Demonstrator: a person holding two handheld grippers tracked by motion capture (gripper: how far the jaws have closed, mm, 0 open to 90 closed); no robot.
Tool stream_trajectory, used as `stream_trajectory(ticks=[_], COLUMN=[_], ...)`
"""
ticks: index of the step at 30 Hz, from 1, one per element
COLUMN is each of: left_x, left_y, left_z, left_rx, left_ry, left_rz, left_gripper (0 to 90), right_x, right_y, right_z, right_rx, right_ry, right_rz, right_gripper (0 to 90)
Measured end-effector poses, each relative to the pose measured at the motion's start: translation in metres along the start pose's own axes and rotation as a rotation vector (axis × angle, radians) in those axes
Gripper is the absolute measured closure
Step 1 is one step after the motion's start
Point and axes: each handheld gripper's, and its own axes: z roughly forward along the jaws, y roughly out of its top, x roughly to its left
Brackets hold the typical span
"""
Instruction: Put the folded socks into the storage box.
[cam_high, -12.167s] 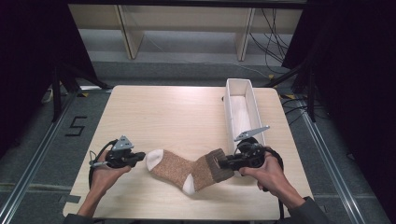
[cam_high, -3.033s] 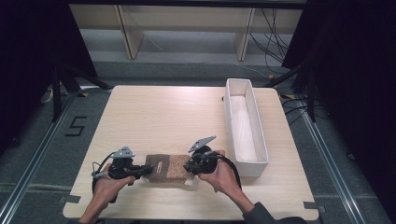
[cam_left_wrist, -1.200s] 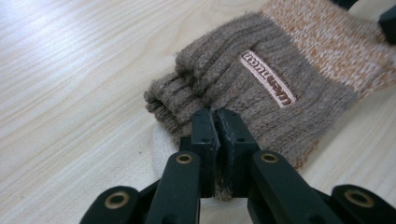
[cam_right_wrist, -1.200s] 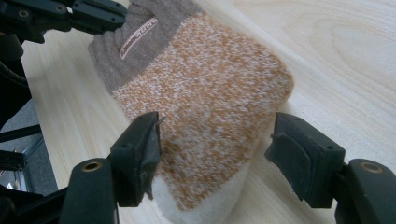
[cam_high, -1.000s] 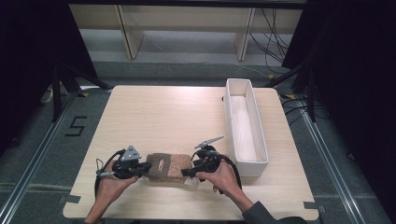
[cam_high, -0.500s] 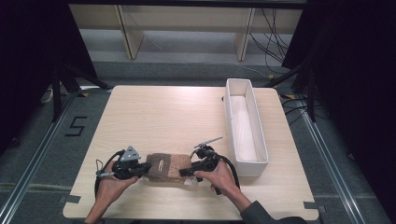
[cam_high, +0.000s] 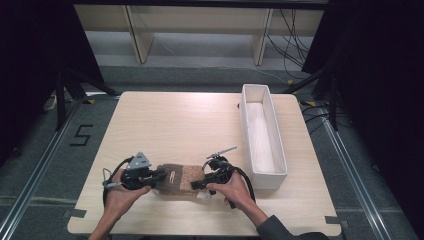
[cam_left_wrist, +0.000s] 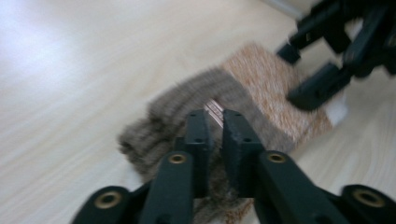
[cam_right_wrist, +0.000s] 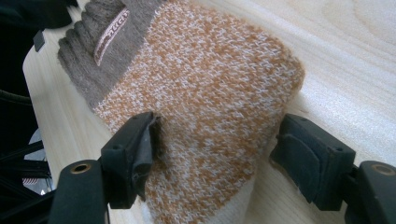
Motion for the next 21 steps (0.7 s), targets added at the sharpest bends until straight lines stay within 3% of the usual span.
stream_trajectory(ticks=[2, 3, 4, 5, 8, 17, 19, 21], left_x=[0.001, 0.003, 0.004, 0.006, 0.008, 0.005, 0.005, 0.005], left_y=[-0.004, -0.006, -0.006, -0.007, -0.013, -0.018, -0.018, -0.019], left_z=[0.008, 0.008, 0.008, 0.007, 0.01, 0.011, 0.011, 0.011], left_rx=[0.028, 0.03, 0.034, 0.045, 0.03, 0.035, 0.035, 0.032], left_ry=[-0.016, -0.018, -0.021, -0.025, -0.025, -0.015, -0.014, -0.013], left_rz=[-0.002, -0.013, -0.021, -0.013, -0.043, -0.034, -0.044, -0.04], left_gripper=[86.4, 87.4, 87.7, 87.9, 88.3, 88.9, 88.9, 88.9], right_x=[0.002, 0.0, 0.001, 0.0, 0.002, 0.006, 0.007, 0.007], right_y=[0.0, 0.0, 0.0, 0.0, 0.001, 0.002, 0.002, 0.002], right_z=[-0.001, -0.001, -0.002, -0.001, -0.001, 0.0, 0.002, 0.007], right_rx=[0.022, 0.012, 0.015, 0.0, 0.009, 0.011, 0.019, 0.022], right_ry=[0.003, -0.002, -0.011, 0.007, 0.007, 0.013, -0.005, 0.012], right_rz=[0.03, 0.004, 0.023, -0.004, -0.005, 0.001, 0.003, 0.001], right_gripper=[28.9, 28.9, 28.9, 28.9, 28.8, 25.1, 24.3, 23.9])
